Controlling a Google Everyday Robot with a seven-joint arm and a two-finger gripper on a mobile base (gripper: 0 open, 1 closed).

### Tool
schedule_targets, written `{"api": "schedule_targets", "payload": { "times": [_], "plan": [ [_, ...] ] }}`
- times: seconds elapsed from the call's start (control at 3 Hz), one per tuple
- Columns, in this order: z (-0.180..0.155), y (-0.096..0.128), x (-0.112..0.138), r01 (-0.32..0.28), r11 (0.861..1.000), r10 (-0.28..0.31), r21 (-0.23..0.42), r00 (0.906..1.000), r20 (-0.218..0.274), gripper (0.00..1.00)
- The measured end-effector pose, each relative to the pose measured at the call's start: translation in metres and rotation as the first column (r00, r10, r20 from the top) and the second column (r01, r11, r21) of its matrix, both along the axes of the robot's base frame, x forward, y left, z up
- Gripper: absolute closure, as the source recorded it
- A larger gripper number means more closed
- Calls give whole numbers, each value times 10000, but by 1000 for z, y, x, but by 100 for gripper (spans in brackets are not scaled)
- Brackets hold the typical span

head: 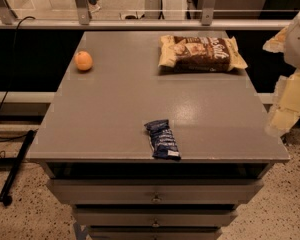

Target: Move rxbar blueberry near orange

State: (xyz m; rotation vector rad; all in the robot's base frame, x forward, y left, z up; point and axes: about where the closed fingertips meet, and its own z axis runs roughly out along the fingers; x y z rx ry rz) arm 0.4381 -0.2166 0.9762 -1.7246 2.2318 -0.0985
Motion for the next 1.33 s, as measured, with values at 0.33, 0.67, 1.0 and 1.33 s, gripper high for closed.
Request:
{"api": "schedule_targets", "payload": {
  "times": [0.33,0.67,1.0,1.33],
  "plan": [
    [0,0,0,0,10000,0,0,10000,2,0],
    [-18,19,2,-101,9992,109,378,9997,-208,0],
    [-47,50,0,-192,9950,245,977,9983,-533,0],
    [-68,96,-3,-528,9828,660,1769,9954,-692,0]
  ]
}}
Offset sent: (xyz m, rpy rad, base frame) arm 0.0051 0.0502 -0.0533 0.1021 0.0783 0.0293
